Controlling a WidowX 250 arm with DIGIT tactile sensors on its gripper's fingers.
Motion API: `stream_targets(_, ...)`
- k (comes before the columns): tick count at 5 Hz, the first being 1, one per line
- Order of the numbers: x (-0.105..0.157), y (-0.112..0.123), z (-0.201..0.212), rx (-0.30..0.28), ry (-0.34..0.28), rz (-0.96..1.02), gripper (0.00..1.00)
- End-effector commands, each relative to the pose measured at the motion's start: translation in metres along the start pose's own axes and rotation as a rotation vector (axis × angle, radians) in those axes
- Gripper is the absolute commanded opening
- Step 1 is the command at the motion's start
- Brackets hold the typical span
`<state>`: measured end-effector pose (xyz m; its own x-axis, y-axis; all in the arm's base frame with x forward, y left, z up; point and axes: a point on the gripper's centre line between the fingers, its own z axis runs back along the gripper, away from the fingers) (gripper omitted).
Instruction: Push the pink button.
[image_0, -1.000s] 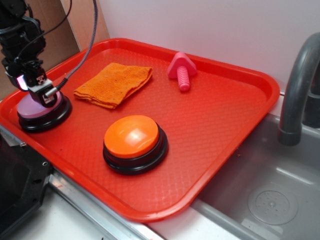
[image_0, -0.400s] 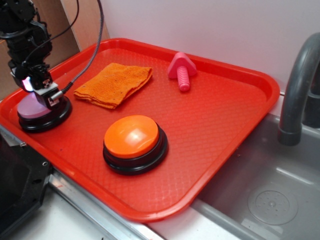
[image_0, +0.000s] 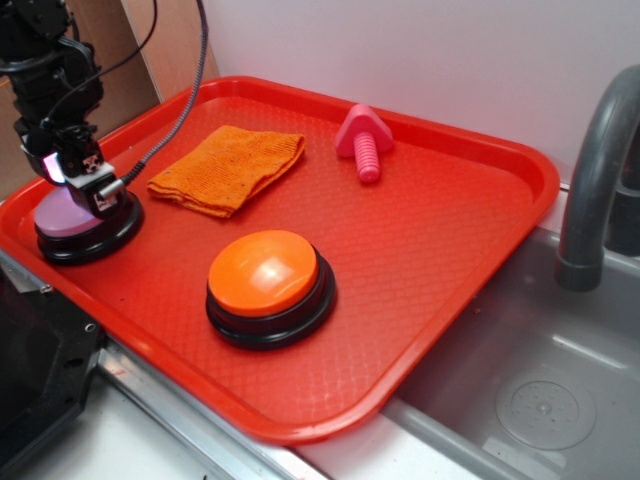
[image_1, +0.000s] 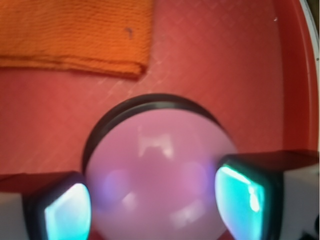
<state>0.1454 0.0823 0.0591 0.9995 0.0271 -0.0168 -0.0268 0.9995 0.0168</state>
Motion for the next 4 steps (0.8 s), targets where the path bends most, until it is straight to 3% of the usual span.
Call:
stream_targets(1,0.014,0.008,0.033,0.020,-0.064,0.034,1.00)
stream_targets(4,0.017,0.005,0.051,0.022,-0.113,0.054,1.00)
